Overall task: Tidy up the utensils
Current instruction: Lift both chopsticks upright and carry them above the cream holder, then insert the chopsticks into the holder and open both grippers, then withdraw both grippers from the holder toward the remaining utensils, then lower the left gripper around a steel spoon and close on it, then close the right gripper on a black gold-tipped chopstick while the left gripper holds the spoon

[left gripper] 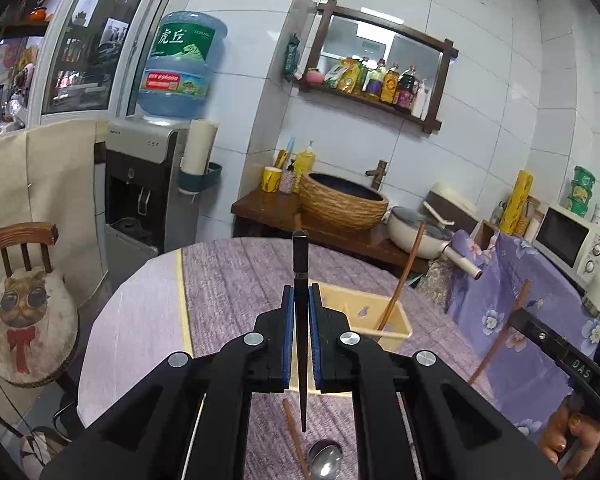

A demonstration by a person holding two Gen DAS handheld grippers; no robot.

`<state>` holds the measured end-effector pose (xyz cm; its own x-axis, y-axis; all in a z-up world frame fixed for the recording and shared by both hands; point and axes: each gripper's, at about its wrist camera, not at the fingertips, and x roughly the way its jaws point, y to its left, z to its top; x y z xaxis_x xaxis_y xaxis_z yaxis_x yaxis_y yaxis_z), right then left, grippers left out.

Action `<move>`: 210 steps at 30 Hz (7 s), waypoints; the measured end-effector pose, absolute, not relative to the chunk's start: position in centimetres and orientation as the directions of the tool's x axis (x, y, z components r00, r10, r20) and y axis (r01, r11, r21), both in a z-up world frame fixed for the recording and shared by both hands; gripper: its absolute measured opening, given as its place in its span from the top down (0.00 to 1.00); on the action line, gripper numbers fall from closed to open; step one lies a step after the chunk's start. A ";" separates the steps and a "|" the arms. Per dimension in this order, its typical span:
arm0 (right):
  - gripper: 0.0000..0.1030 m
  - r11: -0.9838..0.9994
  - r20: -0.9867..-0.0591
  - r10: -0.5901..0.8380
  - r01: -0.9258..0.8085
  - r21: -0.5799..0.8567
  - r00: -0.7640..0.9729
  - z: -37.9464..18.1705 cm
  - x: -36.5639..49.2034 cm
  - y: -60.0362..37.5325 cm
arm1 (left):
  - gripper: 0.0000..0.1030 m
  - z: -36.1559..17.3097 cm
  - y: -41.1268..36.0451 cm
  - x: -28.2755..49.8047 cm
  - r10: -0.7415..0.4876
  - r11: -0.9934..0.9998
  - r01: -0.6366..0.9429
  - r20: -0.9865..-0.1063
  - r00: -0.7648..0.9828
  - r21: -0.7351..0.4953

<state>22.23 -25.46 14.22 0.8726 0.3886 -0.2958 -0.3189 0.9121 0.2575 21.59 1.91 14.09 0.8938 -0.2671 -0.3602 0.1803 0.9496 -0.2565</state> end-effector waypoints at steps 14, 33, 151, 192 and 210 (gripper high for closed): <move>0.92 0.941 -0.101 0.300 -0.276 0.196 0.949 24.2 28.5 -22.2 | 0.92 22.6 0.2 26.8 -0.213 0.955 0.159 -0.207 0.955 -0.250; 0.92 0.955 -0.302 0.259 -0.197 0.221 0.917 13.1 33.5 -20.9 | 0.92 11.7 -1.9 31.5 -0.199 0.968 0.111 -0.422 0.885 -0.223; 0.59 0.958 -0.730 0.227 -0.016 0.285 0.644 -5.9 24.6 -23.9 | 0.56 -4.7 -3.6 21.0 -0.110 0.975 0.218 -0.758 0.642 0.043; 0.60 0.973 -0.753 0.179 -0.003 0.229 0.633 -5.3 27.6 -23.2 | 0.64 -4.4 -4.3 22.1 -0.156 0.973 0.229 -0.773 0.614 -0.014; 0.89 0.997 -0.796 0.049 0.021 0.077 0.603 -5.9 31.2 -20.6 | 0.64 -2.7 -4.2 22.8 -0.169 0.979 0.197 -0.724 0.668 -0.046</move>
